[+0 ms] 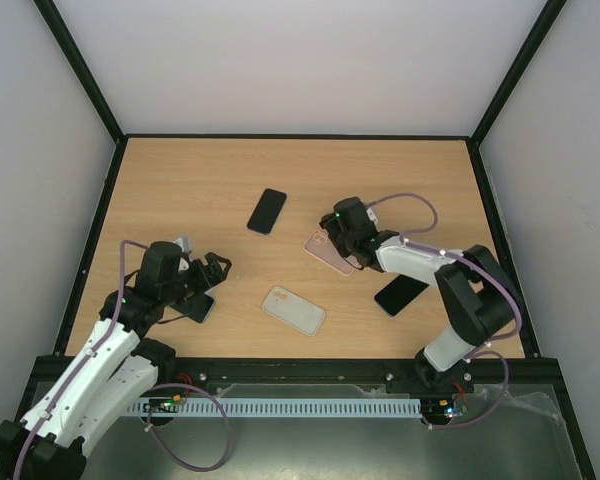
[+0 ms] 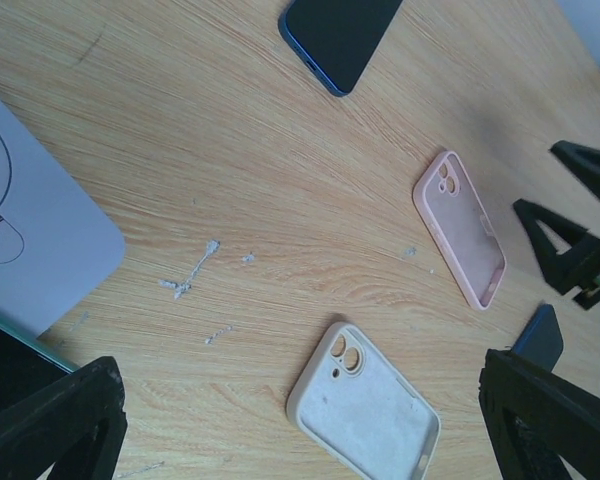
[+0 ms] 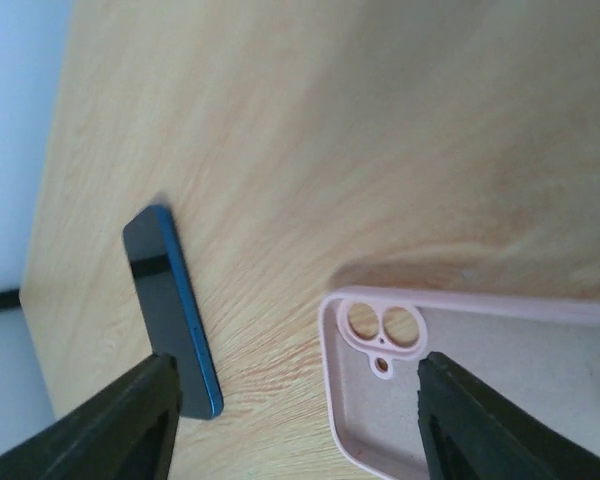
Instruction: Put the phone into the phone case
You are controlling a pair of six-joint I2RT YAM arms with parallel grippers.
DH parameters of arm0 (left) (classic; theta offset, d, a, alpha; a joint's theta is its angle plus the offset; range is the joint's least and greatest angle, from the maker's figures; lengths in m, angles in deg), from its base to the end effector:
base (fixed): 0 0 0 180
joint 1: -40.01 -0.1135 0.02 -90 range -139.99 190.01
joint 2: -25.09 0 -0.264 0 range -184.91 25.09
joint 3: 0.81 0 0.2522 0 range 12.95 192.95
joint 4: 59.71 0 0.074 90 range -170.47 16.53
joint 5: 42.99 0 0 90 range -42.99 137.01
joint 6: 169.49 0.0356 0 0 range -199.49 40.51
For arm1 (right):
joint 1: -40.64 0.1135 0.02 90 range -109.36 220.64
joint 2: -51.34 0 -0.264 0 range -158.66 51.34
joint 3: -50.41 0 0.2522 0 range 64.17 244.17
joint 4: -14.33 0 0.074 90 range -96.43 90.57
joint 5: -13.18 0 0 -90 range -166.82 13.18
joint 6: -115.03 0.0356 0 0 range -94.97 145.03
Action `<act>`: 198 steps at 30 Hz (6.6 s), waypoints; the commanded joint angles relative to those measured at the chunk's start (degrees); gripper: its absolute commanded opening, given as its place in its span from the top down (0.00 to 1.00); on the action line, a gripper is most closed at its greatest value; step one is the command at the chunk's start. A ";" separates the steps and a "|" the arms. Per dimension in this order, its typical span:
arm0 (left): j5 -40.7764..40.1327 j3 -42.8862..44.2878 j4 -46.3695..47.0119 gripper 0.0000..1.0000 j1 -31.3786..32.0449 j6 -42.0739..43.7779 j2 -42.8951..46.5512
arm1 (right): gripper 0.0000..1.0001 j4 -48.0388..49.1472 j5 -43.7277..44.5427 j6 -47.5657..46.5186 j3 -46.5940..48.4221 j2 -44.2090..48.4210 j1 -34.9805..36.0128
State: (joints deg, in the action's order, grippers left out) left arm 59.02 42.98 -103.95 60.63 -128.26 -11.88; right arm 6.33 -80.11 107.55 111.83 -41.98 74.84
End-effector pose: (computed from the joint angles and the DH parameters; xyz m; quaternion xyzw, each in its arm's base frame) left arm 0.1340 -0.0583 0.2361 -0.1719 0.8761 -0.3278 0.3088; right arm 0.2746 0.1891 0.1735 0.3595 0.8312 0.3740 0.1999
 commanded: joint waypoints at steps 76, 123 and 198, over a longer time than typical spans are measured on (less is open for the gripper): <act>9.87 -4.29 7.10 0.01 0.65 4.65 8.68 | 0.20 -44.23 18.63 -0.77 -16.05 23.11 -10.64; 9.19 -2.93 6.54 0.01 0.65 1.93 4.31 | 0.26 -26.43 7.04 -25.86 -12.86 9.20 -10.43; 10.48 -4.84 8.41 0.01 1.43 0.87 2.43 | 0.32 15.29 4.62 -57.30 -11.05 3.17 7.24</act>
State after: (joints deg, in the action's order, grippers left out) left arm 69.27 38.28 -95.25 61.88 -127.52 -9.11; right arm 17.32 -79.67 50.92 102.48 -39.77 81.07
